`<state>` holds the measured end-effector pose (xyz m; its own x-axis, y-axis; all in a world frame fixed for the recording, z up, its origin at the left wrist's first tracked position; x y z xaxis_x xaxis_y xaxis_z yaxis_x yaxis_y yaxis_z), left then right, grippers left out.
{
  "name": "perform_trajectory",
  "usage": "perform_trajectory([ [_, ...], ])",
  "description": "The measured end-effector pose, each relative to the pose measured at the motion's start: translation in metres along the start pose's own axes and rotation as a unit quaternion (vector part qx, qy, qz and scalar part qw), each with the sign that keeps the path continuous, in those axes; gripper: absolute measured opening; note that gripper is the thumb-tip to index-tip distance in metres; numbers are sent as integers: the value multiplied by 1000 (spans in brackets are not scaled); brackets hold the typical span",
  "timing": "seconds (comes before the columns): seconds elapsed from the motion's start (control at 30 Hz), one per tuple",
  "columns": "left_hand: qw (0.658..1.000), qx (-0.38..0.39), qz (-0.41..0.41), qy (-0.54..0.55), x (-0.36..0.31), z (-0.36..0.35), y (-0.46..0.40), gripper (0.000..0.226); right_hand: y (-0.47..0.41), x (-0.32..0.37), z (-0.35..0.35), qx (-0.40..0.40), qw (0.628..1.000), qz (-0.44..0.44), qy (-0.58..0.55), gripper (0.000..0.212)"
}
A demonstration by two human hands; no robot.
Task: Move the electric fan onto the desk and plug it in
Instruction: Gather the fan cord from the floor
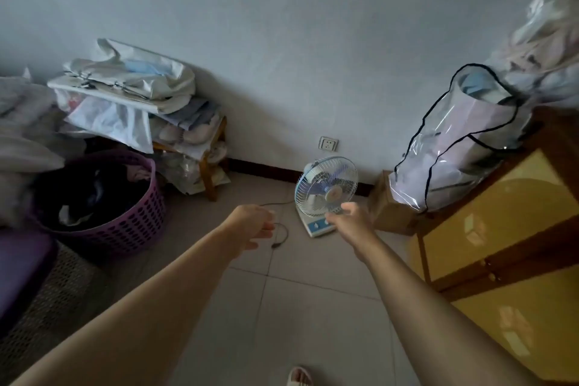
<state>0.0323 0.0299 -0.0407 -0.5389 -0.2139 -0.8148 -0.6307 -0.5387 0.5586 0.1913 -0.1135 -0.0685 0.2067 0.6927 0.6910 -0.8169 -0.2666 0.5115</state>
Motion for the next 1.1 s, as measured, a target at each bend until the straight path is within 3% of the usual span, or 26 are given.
perform_trajectory([
  [0.17, 999, -14, 31, 1, -11, -8, -63, 12, -71, 23, -14, 18, 1000, -8, 15, 41],
  [0.67, 996, -13, 89, -4, 24, 51, -271, 15, -223, 49, -137, 54, 995, -74, 40, 61],
  [1.1, 993, -42, 111, -16, 159, 54, -416, 15, -357, -46, -262, 96, 988, -94, 79, 58],
])
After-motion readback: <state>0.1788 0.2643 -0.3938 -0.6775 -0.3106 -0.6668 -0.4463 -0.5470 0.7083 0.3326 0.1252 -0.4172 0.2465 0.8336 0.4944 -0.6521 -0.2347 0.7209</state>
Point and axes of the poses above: each hand's wrist, its own y-axis away from the middle knuckle, its own z-axis out of the back of the hand, x = y × z, the point moved 6 cm from there along -y, towards the middle knuckle, and after that the axes turned 9 degrees about -z, right-handed, at the moved point
